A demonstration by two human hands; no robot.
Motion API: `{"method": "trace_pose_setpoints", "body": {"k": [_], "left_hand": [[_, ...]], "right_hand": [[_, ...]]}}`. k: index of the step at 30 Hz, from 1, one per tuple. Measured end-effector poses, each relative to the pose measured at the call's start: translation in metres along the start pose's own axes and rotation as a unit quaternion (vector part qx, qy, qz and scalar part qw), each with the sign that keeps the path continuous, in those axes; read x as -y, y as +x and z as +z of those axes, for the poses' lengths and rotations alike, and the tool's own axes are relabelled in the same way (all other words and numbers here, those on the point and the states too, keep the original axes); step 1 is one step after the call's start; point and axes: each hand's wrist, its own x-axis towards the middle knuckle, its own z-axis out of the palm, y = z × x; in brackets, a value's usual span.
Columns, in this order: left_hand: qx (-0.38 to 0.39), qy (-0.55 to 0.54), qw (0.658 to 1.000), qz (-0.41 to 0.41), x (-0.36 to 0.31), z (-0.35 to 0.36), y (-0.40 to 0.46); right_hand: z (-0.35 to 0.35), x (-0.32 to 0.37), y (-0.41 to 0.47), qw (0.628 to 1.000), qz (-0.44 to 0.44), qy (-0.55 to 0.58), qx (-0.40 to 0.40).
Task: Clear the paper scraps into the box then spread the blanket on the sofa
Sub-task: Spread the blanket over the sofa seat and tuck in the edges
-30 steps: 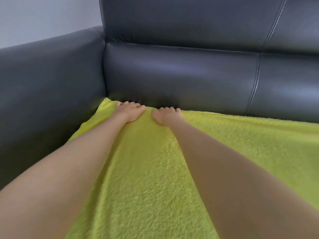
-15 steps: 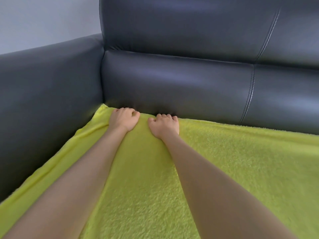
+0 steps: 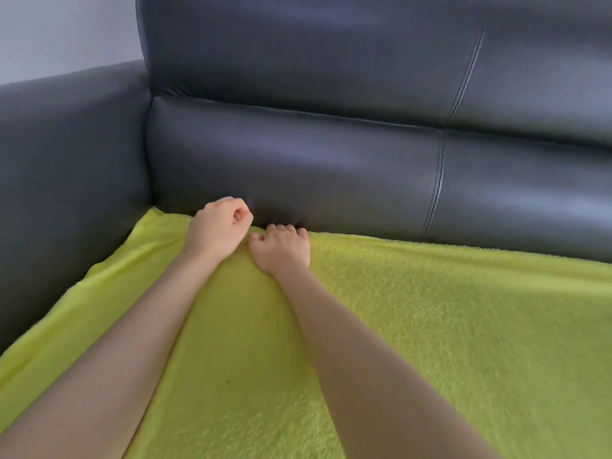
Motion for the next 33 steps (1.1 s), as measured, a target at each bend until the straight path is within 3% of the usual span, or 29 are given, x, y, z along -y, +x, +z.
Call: {"method": "trace_pose_setpoints", "body": {"k": [3,6,9,12,14,17,19,25,27,30,33], "left_hand": [[-0.015,-0.022,0.999,-0.034,0.001,0.001,0.001],[-0.033,-0.001,0.999,-0.028,0.0,0.004,0.002],[-0.029,-0.008,1.0,-0.006,0.001,0.005,0.0],[-0.027,-0.001,1.0,0.006,0.001,0.006,0.001],[-0.022,0.002,1.0,0.004,0.0,0.006,0.002],[-0.01,-0.005,1.0,0.001,0.0,0.006,0.002],[-0.005,-0.011,1.0,0.003,0.001,0.006,0.002],[0.03,0.069,0.997,-0.019,-0.016,-0.01,0.007],[0.046,0.095,0.994,0.03,-0.032,-0.012,0.005],[0.093,0.04,0.988,0.118,-0.061,0.003,-0.009],[0.149,0.0,0.977,0.155,-0.074,0.023,-0.022]], "right_hand": [[0.0,0.0,0.0,1.0,-0.006,0.004,0.017],[-0.015,-0.008,0.001,0.994,-0.024,0.049,0.091],[-0.039,-0.033,-0.012,0.974,-0.106,0.144,0.141],[-0.051,-0.056,-0.045,0.98,-0.18,0.085,-0.013],[-0.055,-0.077,-0.06,0.984,-0.133,0.055,-0.108],[-0.059,-0.117,-0.066,0.989,0.017,0.086,-0.117],[-0.057,-0.135,-0.066,0.989,0.055,0.061,-0.127],[-0.047,-0.137,-0.069,0.987,0.043,0.026,-0.155],[-0.045,-0.139,-0.07,0.98,0.055,0.034,-0.186],[-0.043,-0.14,-0.07,0.973,0.064,0.034,-0.217],[-0.041,-0.14,-0.069,0.971,0.068,0.036,-0.224]]}}
